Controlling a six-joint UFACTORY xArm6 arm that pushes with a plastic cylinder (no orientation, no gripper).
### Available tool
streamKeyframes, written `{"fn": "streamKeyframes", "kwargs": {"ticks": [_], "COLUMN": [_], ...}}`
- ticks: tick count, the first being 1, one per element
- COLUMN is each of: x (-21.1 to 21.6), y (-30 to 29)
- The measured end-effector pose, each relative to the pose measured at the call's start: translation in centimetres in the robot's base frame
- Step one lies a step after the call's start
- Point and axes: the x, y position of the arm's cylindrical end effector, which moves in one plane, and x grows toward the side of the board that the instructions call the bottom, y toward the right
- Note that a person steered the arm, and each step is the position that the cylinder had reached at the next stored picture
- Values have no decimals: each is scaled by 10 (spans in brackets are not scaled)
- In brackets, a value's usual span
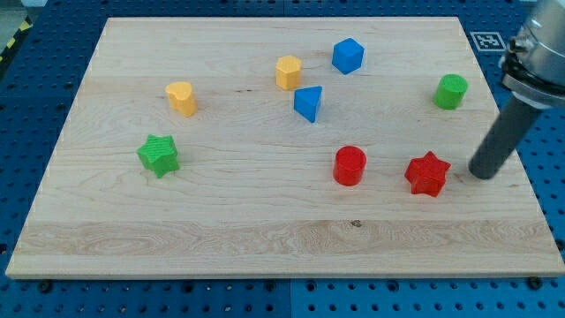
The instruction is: Move red star into red circle
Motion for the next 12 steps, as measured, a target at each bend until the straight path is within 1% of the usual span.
{"fn": "streamKeyframes", "kwargs": {"ticks": [1, 4, 7, 11, 12], "x": [11, 11, 9, -3, -4], "y": [5, -3, -40, -96, -96]}}
